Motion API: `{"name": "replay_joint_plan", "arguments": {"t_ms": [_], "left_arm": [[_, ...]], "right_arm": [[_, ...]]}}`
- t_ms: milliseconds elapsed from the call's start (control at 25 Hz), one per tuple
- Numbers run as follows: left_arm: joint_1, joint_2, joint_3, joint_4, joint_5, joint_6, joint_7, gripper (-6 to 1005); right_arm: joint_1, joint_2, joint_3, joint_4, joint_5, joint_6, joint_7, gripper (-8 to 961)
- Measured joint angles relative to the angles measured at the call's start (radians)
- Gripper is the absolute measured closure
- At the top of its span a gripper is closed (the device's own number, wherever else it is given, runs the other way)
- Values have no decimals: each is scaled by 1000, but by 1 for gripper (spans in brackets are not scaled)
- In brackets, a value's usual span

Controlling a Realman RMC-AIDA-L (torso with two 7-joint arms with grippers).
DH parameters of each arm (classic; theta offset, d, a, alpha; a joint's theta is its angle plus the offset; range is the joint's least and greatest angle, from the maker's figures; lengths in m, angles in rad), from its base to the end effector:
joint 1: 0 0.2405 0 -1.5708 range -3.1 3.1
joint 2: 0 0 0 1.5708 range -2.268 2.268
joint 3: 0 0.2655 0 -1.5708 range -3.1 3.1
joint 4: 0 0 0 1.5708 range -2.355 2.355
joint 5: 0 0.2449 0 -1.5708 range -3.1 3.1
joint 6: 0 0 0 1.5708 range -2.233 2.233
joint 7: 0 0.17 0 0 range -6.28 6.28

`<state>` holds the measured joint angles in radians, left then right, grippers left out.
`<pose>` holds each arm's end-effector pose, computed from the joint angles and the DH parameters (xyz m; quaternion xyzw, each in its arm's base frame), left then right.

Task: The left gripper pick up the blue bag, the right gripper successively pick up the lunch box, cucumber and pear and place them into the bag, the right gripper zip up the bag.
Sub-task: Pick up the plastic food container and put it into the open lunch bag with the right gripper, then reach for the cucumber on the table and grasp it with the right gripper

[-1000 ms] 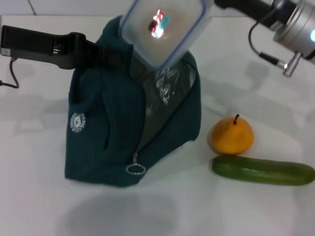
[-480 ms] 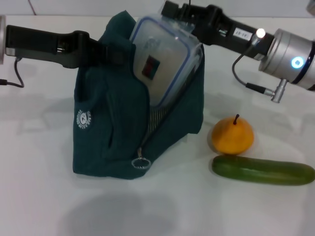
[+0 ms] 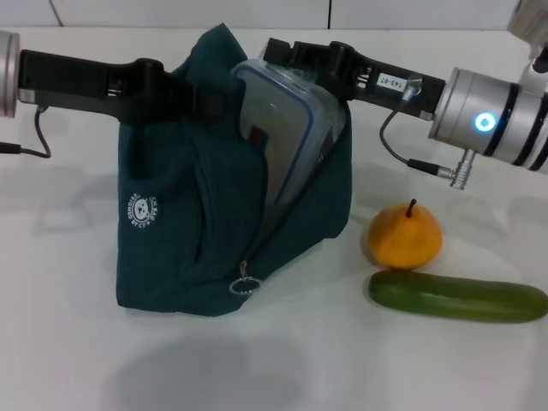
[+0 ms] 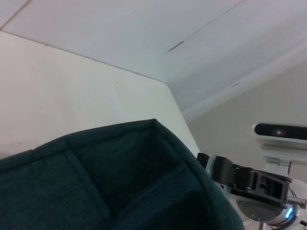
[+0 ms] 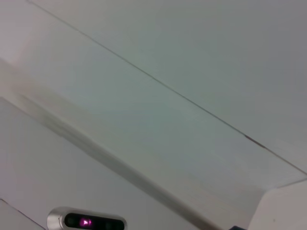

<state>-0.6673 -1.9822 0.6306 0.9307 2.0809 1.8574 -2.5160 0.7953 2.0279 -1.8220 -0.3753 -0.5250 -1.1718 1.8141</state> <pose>-0.2120 0.3962 0.0665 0.8136 0.5414 0.2108 0.0233 0.1233 0.4300 -0.1042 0.7767 -0.4597 -0.4297 0.0269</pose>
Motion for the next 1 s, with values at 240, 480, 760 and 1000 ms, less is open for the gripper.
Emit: {"name": "replay_joint_plan", "arguments": {"t_ms": [240,480,760,1000], "left_arm": [[5,5,-1,-1,0,0,3,955],[10,8,-7,-1,0,0,5,955],[30,22,-20,4,-3,0,5,956],[38,33,-34,4,-7,0,7,956]], "right_arm": [[-14,0,6,-19,35,-13,-53,817],[-59,-5,9,-22,107,-31,-83,693],[-133,-41,166,-30,50,-168,-204,339],[-239,-197,308,-178,-213,-226,-143,181]]}}
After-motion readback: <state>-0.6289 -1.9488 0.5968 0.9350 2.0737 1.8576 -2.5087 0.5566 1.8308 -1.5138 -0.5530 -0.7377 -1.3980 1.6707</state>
